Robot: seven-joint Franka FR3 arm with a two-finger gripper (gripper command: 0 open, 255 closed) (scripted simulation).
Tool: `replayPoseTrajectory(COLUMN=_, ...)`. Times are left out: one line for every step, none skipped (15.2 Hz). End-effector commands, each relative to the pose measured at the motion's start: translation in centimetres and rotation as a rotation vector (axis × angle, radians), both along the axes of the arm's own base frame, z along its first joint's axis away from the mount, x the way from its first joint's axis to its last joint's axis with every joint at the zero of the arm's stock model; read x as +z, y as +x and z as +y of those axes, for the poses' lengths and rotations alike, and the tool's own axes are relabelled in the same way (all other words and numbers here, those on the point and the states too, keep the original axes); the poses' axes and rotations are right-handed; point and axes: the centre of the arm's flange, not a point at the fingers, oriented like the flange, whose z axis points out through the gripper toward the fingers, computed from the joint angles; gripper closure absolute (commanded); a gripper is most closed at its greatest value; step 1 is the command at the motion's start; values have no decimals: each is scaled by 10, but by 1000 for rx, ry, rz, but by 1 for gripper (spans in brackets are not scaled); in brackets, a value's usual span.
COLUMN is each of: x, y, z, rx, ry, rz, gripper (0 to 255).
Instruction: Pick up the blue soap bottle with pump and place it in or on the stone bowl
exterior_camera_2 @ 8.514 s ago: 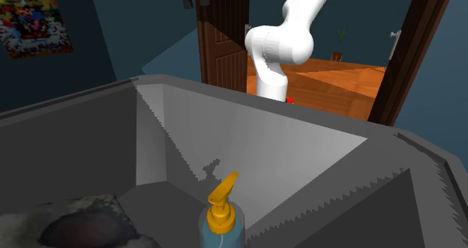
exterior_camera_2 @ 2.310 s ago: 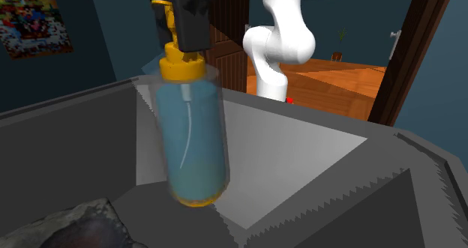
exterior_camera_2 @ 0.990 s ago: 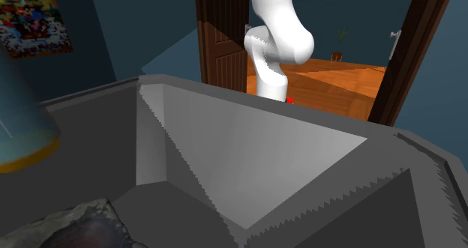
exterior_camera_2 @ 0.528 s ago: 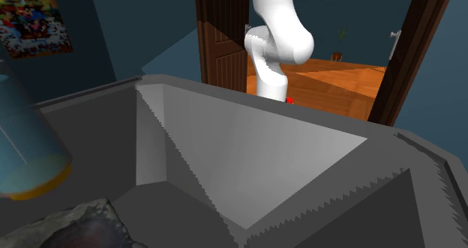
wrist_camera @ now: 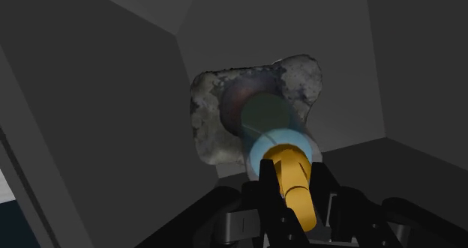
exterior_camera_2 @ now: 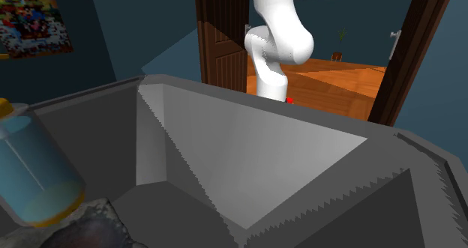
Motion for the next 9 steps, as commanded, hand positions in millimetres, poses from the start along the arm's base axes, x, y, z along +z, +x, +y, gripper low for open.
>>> replayPoseTrajectory(x=-10, y=0, z=-1, rx=0, ry=0, rz=-1, gripper=255)
replayPoseTrajectory(x=-16, y=0, z=-1, rx=0, ry=0, rz=-1, gripper=255)
replayPoseTrajectory(x=-21, y=0, z=-1, rx=0, ry=0, rz=-1, gripper=255)
replayPoseTrajectory(x=-26, y=0, z=-1, rx=0, ry=0, rz=-1, gripper=255)
replayPoseTrajectory(x=-31, y=0, z=-1, rx=0, ry=0, rz=-1, gripper=255)
replayPoseTrajectory(x=-37, y=0, z=-1, rx=0, ry=0, rz=-1, gripper=255)
replayPoseTrajectory(x=-39, y=0, z=-1, rx=0, ry=0, rz=-1, gripper=255)
replayPoseTrajectory(x=-39, y=0, z=-1, rx=0, ry=0, rz=-1, gripper=255)
replayPoseTrajectory(x=-39, y=0, z=-1, rx=0, ry=0, rz=-1, gripper=255)
